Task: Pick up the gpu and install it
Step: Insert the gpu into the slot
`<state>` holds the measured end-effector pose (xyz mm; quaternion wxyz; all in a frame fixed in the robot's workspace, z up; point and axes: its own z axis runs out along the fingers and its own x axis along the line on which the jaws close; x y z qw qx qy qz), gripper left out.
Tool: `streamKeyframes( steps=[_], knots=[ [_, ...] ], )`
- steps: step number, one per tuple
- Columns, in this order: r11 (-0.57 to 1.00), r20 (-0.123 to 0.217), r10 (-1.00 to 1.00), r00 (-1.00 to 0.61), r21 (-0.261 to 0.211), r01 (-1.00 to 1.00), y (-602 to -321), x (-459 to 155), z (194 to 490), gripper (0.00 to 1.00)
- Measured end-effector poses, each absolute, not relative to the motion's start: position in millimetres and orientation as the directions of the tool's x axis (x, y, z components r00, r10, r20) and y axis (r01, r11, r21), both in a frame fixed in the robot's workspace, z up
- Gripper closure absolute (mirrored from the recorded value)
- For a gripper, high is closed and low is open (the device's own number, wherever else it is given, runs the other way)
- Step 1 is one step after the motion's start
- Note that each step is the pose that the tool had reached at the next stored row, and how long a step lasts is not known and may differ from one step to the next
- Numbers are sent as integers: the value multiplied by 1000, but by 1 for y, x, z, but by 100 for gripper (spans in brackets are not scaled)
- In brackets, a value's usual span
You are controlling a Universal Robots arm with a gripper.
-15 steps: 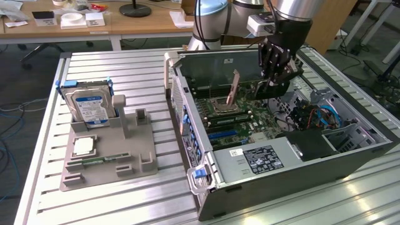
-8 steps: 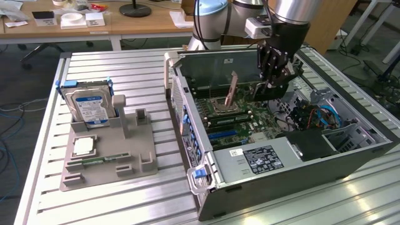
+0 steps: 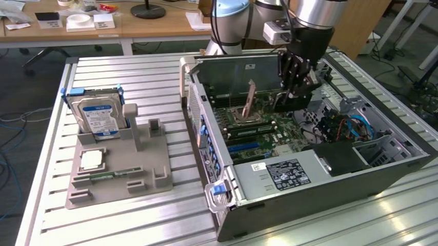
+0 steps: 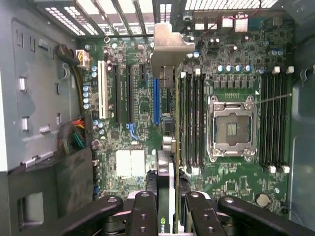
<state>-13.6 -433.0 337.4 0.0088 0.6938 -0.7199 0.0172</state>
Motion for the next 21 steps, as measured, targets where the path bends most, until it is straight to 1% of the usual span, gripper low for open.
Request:
streamKeyframes(
  steps=[6, 21],
  knots=[
    [39, 37, -999, -40, -13, -999, -433, -18, 329, 73],
    [39, 36, -999, -40, -13, -999, -433, -24, 324, 73]
  ],
)
